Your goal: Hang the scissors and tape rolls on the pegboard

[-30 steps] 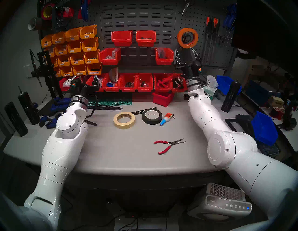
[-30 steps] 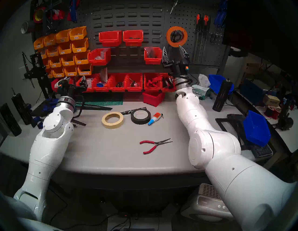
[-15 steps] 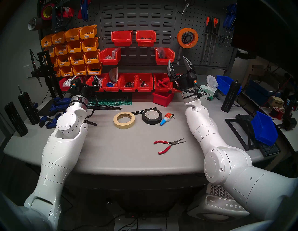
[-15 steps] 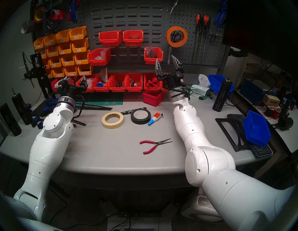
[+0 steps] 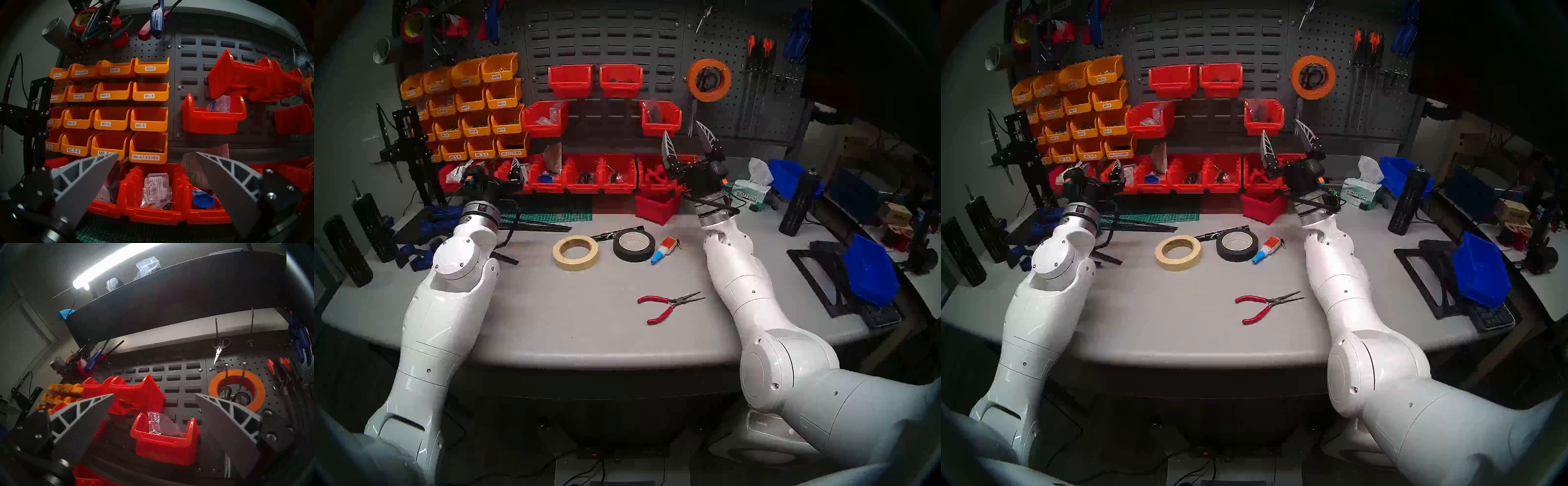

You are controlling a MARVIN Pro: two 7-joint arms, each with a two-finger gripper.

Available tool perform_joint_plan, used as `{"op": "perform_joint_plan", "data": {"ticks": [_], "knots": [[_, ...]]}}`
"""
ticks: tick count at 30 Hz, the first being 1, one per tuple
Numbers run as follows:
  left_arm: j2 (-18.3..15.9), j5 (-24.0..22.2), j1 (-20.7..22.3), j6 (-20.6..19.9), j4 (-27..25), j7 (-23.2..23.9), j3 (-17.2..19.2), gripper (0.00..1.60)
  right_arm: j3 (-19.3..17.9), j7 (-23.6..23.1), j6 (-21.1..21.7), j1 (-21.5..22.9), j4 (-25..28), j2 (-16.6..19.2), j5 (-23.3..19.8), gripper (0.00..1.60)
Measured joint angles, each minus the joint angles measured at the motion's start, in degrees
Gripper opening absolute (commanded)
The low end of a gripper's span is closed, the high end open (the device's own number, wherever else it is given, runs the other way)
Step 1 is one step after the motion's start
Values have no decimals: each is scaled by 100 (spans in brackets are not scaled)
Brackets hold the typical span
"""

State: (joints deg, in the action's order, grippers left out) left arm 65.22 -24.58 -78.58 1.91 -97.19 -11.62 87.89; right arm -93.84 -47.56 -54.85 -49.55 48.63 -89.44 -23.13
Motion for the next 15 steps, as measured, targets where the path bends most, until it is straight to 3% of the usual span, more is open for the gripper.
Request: {"op": "perform_joint_plan", "data": {"ticks": [15], "knots": [[0, 0, 0, 0, 0, 0, 0, 160, 4, -184, -7, -473, 1023, -46, -234, 160]]}}
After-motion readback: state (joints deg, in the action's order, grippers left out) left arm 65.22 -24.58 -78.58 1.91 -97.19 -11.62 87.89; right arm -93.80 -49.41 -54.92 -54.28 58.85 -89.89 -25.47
